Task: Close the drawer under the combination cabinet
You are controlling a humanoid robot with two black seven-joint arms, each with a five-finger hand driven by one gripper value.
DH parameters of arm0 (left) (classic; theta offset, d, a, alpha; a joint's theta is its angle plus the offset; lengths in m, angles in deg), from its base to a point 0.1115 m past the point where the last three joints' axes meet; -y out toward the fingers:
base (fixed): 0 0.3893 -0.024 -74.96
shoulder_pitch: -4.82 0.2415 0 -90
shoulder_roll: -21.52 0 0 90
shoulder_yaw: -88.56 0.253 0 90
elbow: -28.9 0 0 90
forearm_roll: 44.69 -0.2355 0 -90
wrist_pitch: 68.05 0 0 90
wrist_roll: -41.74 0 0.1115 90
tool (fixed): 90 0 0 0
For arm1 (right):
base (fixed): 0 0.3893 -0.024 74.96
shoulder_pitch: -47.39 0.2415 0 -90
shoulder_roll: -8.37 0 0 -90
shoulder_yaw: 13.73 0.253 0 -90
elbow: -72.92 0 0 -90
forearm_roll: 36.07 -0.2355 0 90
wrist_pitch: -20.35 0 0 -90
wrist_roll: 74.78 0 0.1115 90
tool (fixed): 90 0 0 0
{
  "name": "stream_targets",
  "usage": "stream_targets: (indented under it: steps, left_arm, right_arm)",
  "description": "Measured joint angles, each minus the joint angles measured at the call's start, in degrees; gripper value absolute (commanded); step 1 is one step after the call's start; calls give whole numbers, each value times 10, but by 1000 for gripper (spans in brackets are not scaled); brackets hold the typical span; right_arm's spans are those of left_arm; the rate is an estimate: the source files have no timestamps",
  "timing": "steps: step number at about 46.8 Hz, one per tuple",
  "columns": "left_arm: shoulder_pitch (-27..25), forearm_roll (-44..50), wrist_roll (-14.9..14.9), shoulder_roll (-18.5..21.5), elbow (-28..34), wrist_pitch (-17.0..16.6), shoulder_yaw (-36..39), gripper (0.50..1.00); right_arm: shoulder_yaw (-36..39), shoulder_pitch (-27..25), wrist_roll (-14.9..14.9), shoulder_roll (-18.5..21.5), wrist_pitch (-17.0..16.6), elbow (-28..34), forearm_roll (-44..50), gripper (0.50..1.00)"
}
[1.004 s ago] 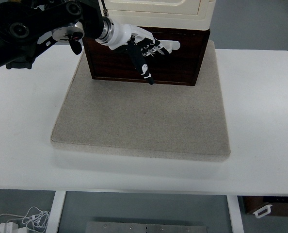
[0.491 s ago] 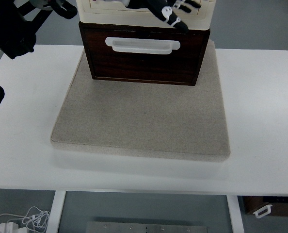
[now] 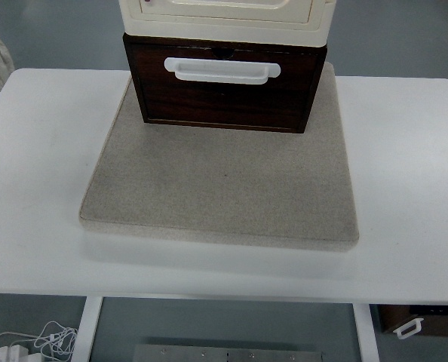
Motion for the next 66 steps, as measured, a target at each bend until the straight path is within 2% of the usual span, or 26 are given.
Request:
stream_targets:
  steps: [10, 15, 30, 34, 46, 53, 66]
  left_arm:
    - [0, 60, -17, 21, -68, -74, -4, 1000]
    - [0, 83, -22, 23, -116, -93, -4, 1000]
    - [0, 113, -24, 30, -260, -97, 2, 1000]
    - [16, 120, -24, 27, -288, -98, 3, 1000]
    - [88, 167, -24, 24, -299, -98, 4, 1000]
    - [126, 180, -24, 1, -301, -98, 4, 1000]
    - [154, 205, -21, -46, -338, -98, 1, 1000]
  right_arm:
    - [0, 0, 0, 0, 0, 0, 0, 952]
    - [0, -1, 0, 0, 0, 0, 0, 952]
    - [0, 0, 0, 0, 0, 0, 0, 952]
    - [0, 0, 0, 0, 0, 0, 0, 952]
    - [0, -1, 0, 0, 0, 0, 0, 954]
    - [0, 0, 0, 0, 0, 0, 0, 952]
    - [0, -1, 0, 0, 0, 0, 0, 952]
